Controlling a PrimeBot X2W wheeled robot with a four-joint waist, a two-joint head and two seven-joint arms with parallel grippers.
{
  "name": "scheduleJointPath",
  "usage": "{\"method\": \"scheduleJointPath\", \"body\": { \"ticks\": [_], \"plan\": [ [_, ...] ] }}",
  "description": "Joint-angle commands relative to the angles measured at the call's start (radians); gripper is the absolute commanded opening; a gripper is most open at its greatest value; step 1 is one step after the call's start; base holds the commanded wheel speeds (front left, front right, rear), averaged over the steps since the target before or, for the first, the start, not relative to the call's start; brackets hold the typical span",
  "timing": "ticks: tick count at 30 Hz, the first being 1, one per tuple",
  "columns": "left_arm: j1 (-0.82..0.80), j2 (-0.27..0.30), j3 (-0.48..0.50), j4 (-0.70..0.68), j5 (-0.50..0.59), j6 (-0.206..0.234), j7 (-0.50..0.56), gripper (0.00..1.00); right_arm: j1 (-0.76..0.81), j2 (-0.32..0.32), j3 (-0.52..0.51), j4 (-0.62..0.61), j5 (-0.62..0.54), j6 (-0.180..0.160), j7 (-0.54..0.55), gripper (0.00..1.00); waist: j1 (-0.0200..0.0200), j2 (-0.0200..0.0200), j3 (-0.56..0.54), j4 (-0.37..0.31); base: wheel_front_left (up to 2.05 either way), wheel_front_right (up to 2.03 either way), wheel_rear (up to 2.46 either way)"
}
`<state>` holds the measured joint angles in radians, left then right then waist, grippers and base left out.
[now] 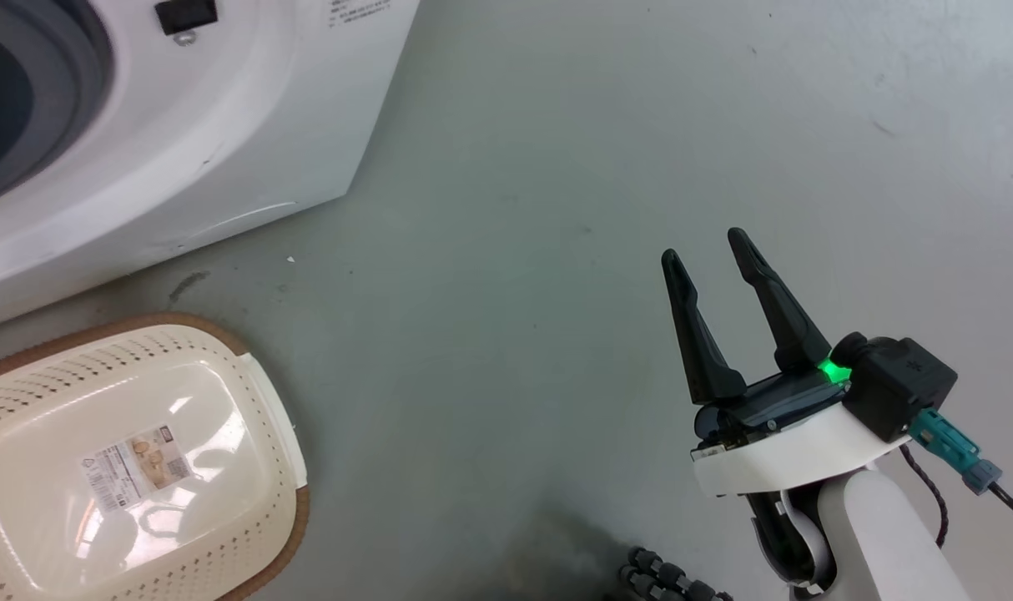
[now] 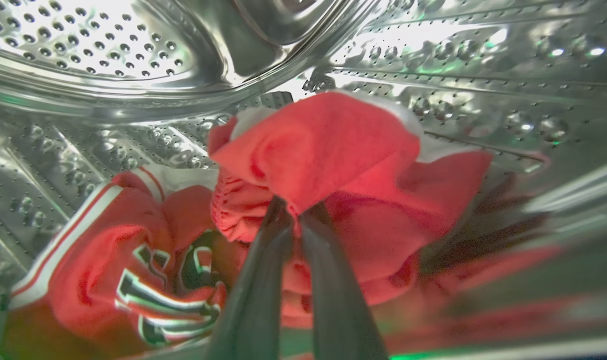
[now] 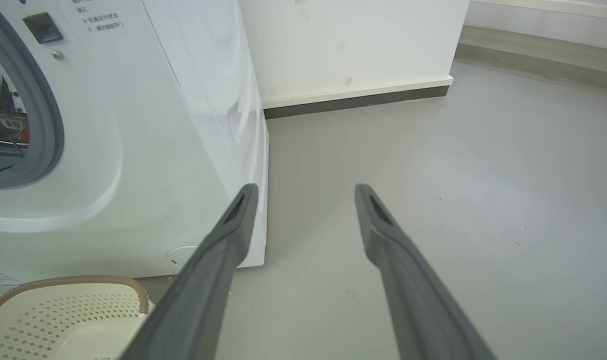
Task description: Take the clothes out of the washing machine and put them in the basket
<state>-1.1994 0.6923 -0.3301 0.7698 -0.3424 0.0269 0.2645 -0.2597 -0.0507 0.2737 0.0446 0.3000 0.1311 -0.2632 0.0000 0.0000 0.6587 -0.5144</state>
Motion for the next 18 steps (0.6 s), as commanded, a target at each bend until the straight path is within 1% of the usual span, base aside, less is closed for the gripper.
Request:
{"method": "scheduleJointPath", "body": {
  "ticks": [1,5,10,13,15,18],
  "plan": [
    [0.041,-0.018,0.013,0.01,-0.019,0.008,-0.048,0.0,0.001,0.001,-0.01,-0.004,-0.014,-0.001,-0.002,1.0,0.0,0.0,-0.052,0.038,0.0,0.0,0.0],
    [0.117,-0.057,0.04,0.034,-0.058,0.019,-0.176,0.0,0.017,0.001,-0.026,0.007,-0.031,-0.001,-0.002,1.0,0.0,0.0,-0.109,0.073,0.0,0.0,0.0],
    [0.22,-0.12,0.07,0.059,-0.103,0.028,-0.332,0.0,0.038,0.001,-0.04,0.019,-0.059,-0.001,-0.002,1.0,0.0,0.0,-0.186,0.121,0.0,0.0,0.0],
    [0.267,-0.152,0.083,0.066,-0.125,0.022,-0.414,0.0,0.047,0.001,-0.048,0.026,-0.068,-0.001,-0.002,1.0,0.0,0.0,-0.228,0.151,0.0,0.0,0.0],
    [0.295,-0.174,0.067,0.07,-0.12,0.013,-0.45,0.0,0.057,0.001,-0.057,0.033,-0.078,-0.001,-0.002,1.0,0.0,0.0,-0.256,0.174,0.0,0.0,0.0],
    [0.33,-0.201,0.062,0.062,-0.12,0.013,-0.492,0.0,0.069,0.001,-0.072,0.041,-0.088,-0.001,-0.002,1.0,0.0,0.0,-0.295,0.213,0.0,0.0,0.0]
  ]
}}
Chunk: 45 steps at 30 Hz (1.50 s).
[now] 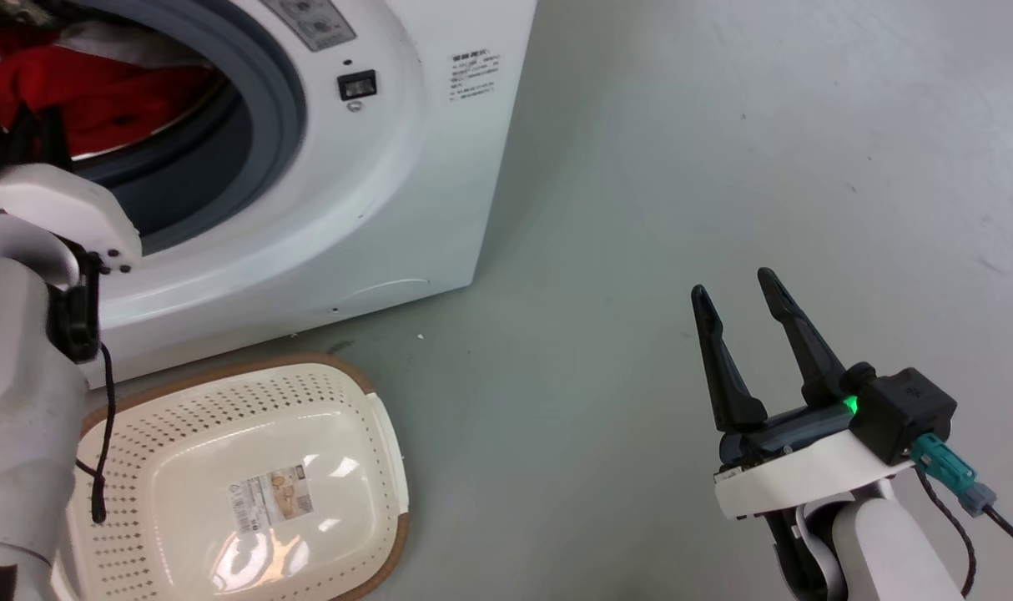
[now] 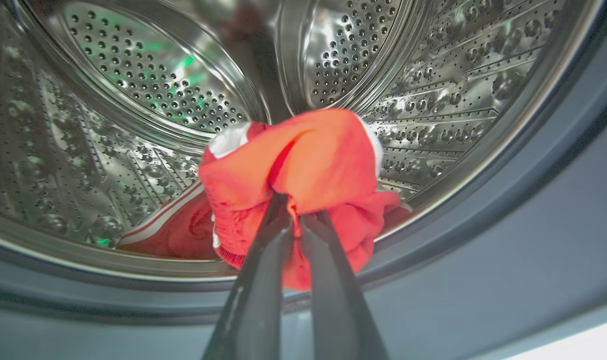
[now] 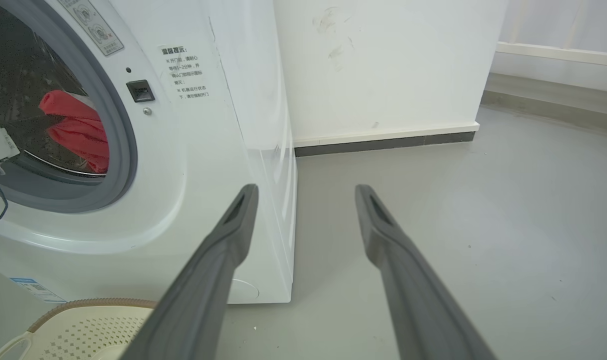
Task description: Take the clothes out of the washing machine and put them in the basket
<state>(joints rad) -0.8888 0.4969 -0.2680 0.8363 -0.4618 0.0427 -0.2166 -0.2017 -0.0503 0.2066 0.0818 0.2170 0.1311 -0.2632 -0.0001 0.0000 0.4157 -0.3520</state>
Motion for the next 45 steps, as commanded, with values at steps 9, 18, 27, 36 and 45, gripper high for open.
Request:
{"method": "scheduleJointPath", "body": {
  "ticks": [9,18,27,36,45],
  "plan": [
    [0.141,-0.077,0.005,-0.142,0.022,0.001,-0.05,0.0,0.059,0.0,-0.04,-0.003,-0.047,-0.001,0.046,1.0,0.0001,0.0,-0.171,0.156,0.0,0.0,0.0],
    [0.332,-0.114,0.025,-0.424,0.044,0.032,-0.05,0.0,0.106,0.001,-0.077,-0.048,-0.079,-0.001,0.104,1.0,0.0001,0.0,-0.245,0.245,0.0,0.0,0.0],
    [0.539,-0.102,-0.014,-0.684,0.046,0.078,0.034,0.0,0.151,0.0,-0.082,-0.079,-0.087,-0.001,0.144,1.0,0.0001,0.0,-0.303,0.298,0.0,0.0,0.0],
    [0.76,-0.111,-0.052,-0.882,0.03,0.145,0.11,0.0,0.185,0.0,-0.075,-0.098,-0.094,-0.001,0.161,1.0,0.0001,0.0,-0.332,0.318,0.0,0.0,0.0],
    [0.898,-0.138,-0.096,-0.876,0.008,0.172,0.137,0.0,0.191,0.0,-0.061,-0.109,-0.095,-0.001,0.171,1.0,0.0001,0.0,-0.333,0.315,0.0,0.0,0.0]
  ]
}}
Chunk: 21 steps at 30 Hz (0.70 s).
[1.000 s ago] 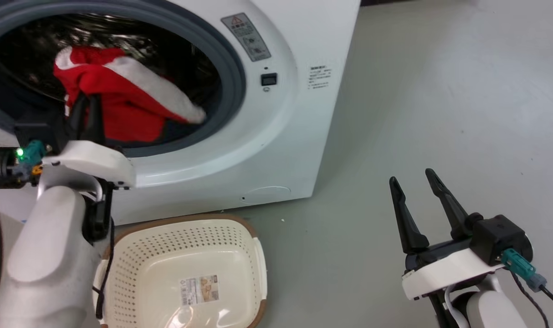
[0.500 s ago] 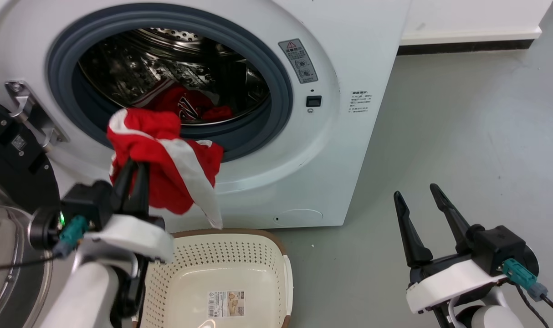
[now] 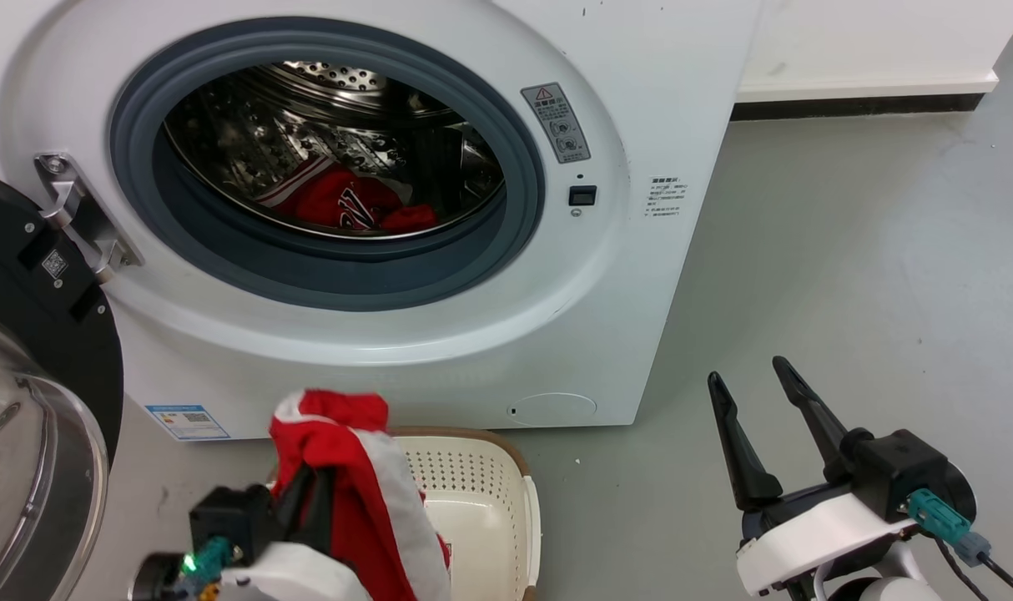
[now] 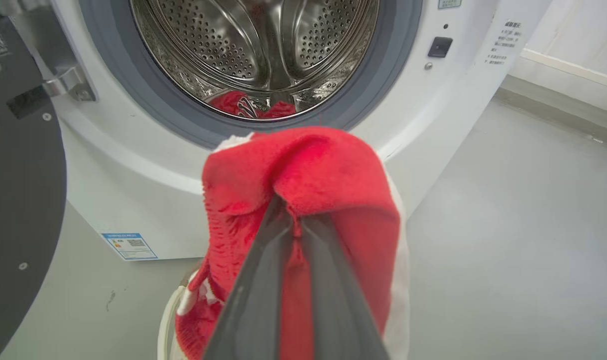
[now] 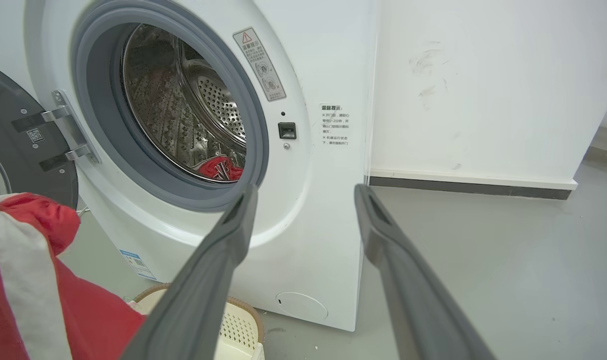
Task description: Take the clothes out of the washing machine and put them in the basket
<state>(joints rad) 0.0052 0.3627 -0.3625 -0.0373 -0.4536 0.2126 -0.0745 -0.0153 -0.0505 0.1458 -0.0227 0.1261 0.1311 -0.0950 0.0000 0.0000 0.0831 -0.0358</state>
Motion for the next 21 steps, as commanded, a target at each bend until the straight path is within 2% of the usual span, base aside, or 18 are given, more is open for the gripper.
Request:
{"method": "scheduleJointPath", "body": {
  "ticks": [1,5,11,21],
  "plan": [
    [0.019,-0.013,-0.007,0.007,-0.008,0.003,-0.009,0.0,0.007,0.001,0.001,-0.005,-0.005,-0.001,0.005,1.0,0.0,0.0,0.0,-0.002,0.0,0.0,0.0],
    [0.038,-0.033,-0.015,0.06,-0.013,0.006,-0.038,0.0,0.003,0.001,-0.003,-0.017,-0.006,-0.001,0.006,1.0,0.0,0.0,0.025,-0.008,0.0,0.0,0.0],
    [-0.022,-0.052,-0.006,0.195,-0.026,-0.019,-0.089,0.0,-0.046,0.001,0.012,-0.045,-0.016,-0.001,0.011,1.0,0.0,0.0,0.124,-0.041,0.0,0.0,0.0],
    [-0.214,-0.09,0.033,0.547,-0.02,-0.092,-0.186,0.0,-0.139,0.001,0.034,-0.081,-0.02,-0.001,-0.008,1.0,0.0,0.0,0.328,-0.13,0.0,0.0,0.0]
  ]
}}
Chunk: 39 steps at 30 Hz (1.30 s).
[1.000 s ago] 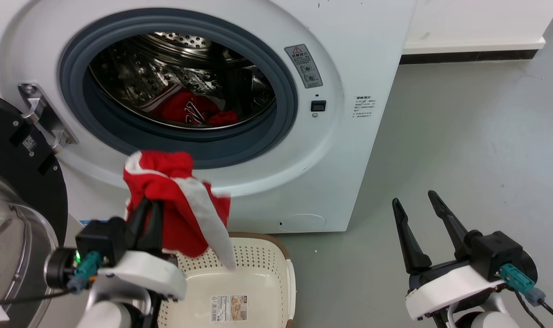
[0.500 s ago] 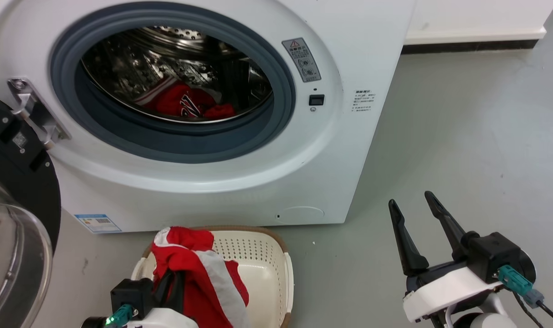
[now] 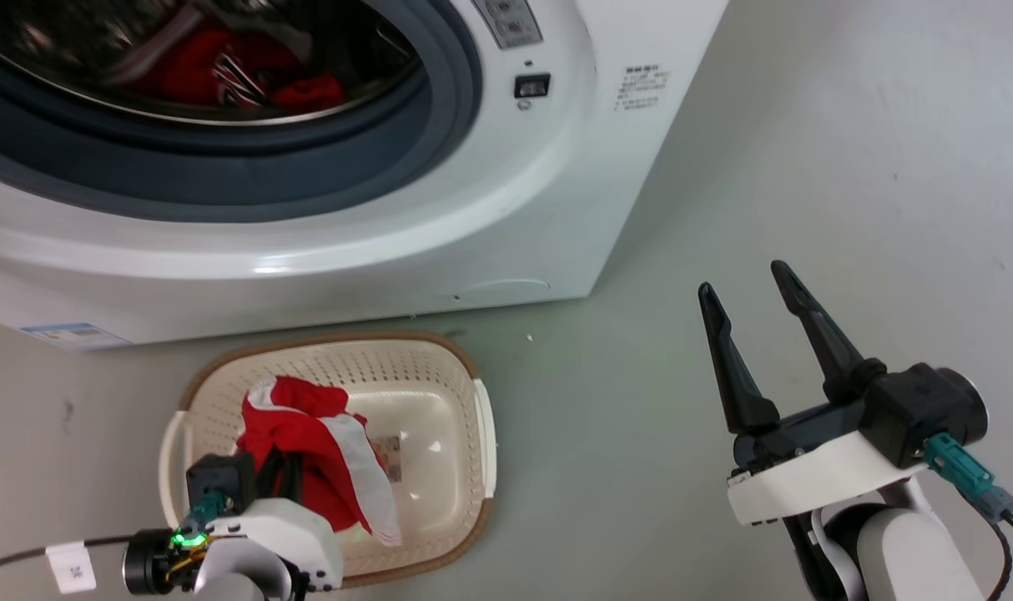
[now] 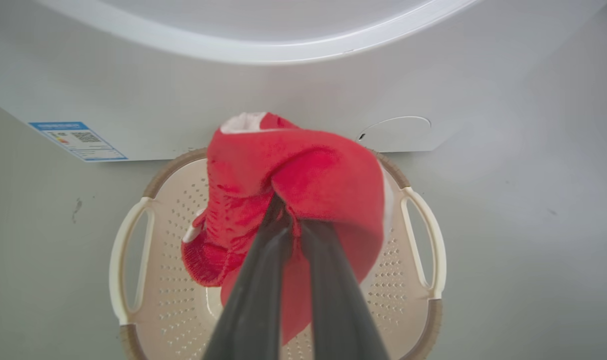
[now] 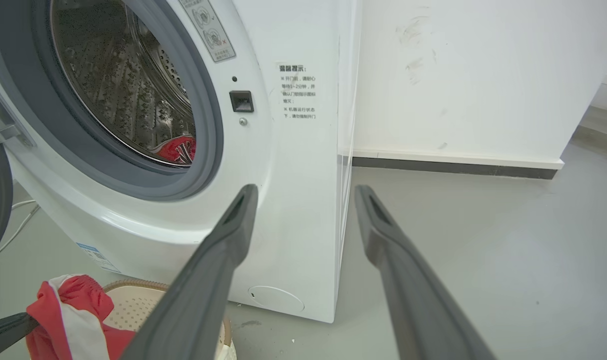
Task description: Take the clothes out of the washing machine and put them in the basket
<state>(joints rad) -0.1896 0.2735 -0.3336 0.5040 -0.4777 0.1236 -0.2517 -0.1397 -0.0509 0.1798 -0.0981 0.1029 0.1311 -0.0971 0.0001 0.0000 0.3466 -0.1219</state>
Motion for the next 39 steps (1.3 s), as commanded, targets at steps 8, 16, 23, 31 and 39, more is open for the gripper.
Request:
{"method": "scheduleJointPath", "body": {
  "ticks": [8,16,23,31,39],
  "plan": [
    [-0.181,-0.013,0.056,0.247,0.039,-0.053,-0.014,0.0,-0.079,0.001,0.009,-0.029,0.01,-0.001,-0.033,1.0,-0.0001,0.0,0.21,-0.11,0.0,0.0,0.0],
    [-0.266,-0.009,0.12,0.404,0.059,-0.09,-0.015,0.0,-0.116,0.001,0.024,-0.038,0.019,-0.001,-0.06,1.0,-0.0001,0.0,0.322,-0.161,0.0,0.0,0.0],
    [-0.311,-0.006,0.144,0.543,0.07,-0.11,-0.014,0.0,-0.138,0.001,0.046,-0.024,0.041,-0.001,-0.087,1.0,-0.0001,0.0,0.378,-0.188,0.0,0.0,0.0],
    [-0.387,-0.017,0.134,0.693,0.065,-0.145,-0.01,0.0,-0.149,0.001,0.047,-0.01,0.047,-0.001,-0.099,1.0,-0.0001,0.0,0.396,-0.202,0.0,0.0,0.0],
    [-0.389,-0.044,0.12,0.755,0.06,-0.169,-0.009,1.0,-0.135,0.001,0.043,0.023,0.048,-0.001,-0.103,1.0,-0.0001,0.0,0.313,-0.184,0.0,0.0,0.0]
  ]
}}
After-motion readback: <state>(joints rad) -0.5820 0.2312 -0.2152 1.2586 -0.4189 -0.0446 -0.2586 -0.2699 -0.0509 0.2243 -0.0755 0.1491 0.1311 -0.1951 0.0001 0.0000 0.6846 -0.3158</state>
